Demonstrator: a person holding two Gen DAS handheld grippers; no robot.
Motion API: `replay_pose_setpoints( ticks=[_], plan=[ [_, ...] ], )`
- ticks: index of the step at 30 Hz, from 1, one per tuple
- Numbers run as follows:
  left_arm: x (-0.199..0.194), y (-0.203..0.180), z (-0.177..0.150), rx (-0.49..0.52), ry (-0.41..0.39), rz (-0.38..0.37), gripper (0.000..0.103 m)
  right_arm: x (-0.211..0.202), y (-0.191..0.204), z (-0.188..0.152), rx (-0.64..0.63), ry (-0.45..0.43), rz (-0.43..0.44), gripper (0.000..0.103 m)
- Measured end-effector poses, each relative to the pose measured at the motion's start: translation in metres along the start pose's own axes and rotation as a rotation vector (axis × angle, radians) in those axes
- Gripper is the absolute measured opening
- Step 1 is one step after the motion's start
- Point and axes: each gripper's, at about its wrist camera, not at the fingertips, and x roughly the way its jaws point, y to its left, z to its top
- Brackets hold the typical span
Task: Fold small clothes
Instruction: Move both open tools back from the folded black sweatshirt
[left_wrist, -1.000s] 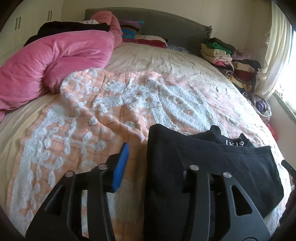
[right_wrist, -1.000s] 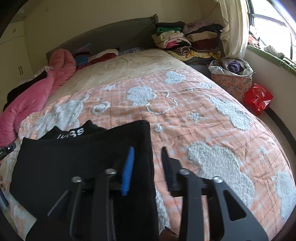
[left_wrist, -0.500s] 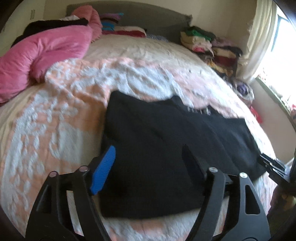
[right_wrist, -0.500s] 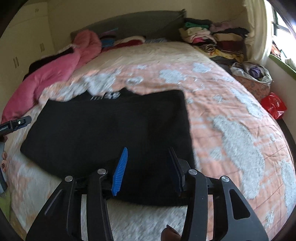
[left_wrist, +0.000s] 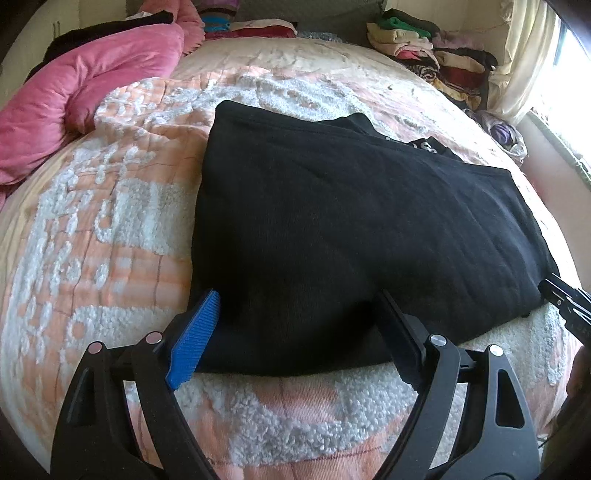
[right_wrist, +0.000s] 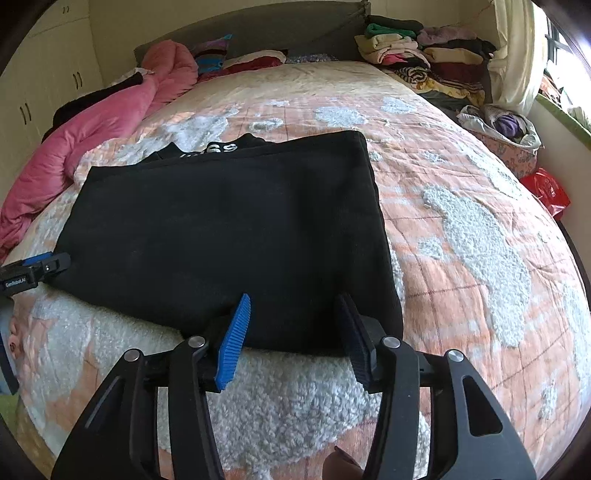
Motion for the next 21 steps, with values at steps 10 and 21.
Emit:
replay_pose_setpoints(
  ticks=[10, 21],
  plan=[
    [-0.018, 0.0, -0.005, -0.023, -0.045, -0.018, 0.089, -0.019, 0.008, -0.002, -0.012, -0.05, -0.003, 0.076],
    [-0.033, 0.003, -0.006, -0.027, -0.094, 0.004, 0.094, -0.041, 0.025, 0.002, -0.067, -0.118, -0.007, 0.096]
  ],
)
